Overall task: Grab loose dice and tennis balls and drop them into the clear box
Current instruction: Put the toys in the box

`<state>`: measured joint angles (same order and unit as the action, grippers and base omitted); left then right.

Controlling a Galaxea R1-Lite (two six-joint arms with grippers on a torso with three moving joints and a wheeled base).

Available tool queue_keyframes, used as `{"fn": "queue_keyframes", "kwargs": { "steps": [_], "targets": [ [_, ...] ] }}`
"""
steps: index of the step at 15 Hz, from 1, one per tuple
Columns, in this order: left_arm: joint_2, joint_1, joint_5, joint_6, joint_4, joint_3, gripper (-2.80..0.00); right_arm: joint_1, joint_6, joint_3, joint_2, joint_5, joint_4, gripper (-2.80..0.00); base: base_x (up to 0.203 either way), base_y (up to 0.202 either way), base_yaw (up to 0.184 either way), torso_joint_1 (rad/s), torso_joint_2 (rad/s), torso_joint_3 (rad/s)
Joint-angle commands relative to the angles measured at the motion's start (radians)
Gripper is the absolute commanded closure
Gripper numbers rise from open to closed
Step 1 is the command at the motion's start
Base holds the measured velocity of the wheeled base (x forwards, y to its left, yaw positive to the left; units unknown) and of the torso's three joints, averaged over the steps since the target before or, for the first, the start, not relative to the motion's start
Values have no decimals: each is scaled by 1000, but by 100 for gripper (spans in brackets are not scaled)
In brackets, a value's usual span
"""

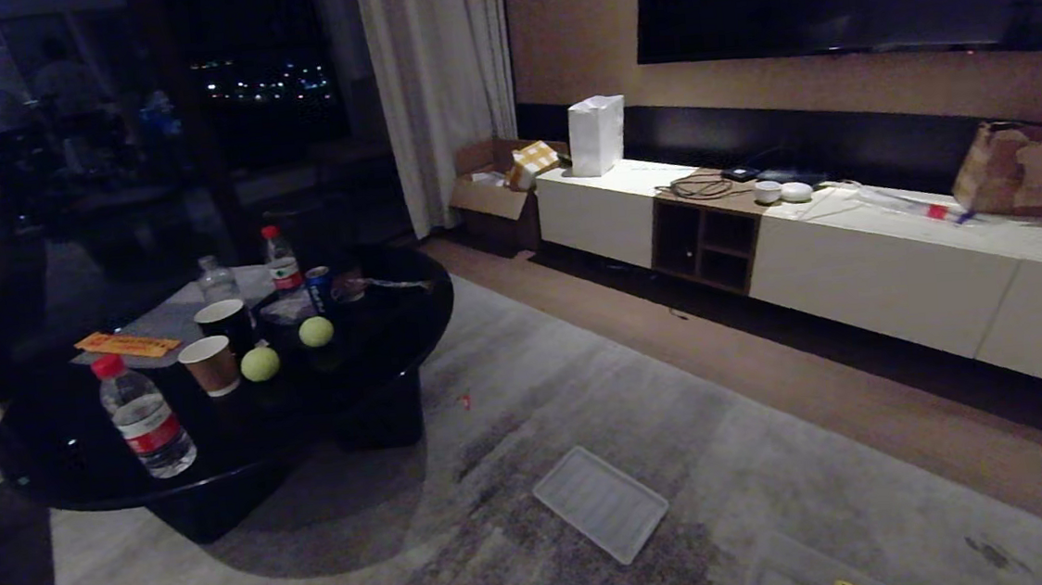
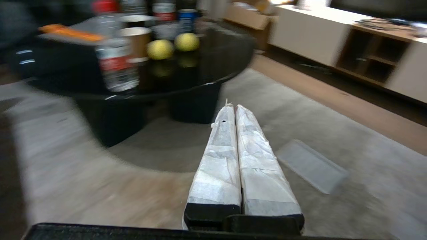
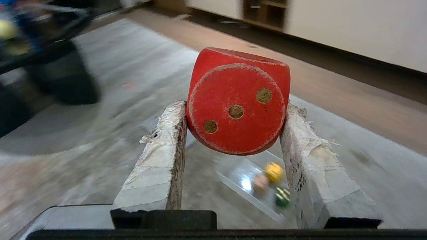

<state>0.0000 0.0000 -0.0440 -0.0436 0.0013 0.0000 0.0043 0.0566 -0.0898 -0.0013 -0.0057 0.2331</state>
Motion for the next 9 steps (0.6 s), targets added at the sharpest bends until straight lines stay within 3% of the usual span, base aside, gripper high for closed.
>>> {"fn": "queue_keyframes", "kwargs": {
  "steps": [1, 9],
  "targets": [
    [2, 0, -1, -1, 0, 2, 0, 0, 0, 1, 3, 0, 1, 0, 1, 11, -166, 2, -1, 4],
    [2, 0, -2, -2, 0, 2, 0, 0, 0, 1, 1, 0, 2, 0, 1, 10, -150, 2, 2, 3]
  ]
}}
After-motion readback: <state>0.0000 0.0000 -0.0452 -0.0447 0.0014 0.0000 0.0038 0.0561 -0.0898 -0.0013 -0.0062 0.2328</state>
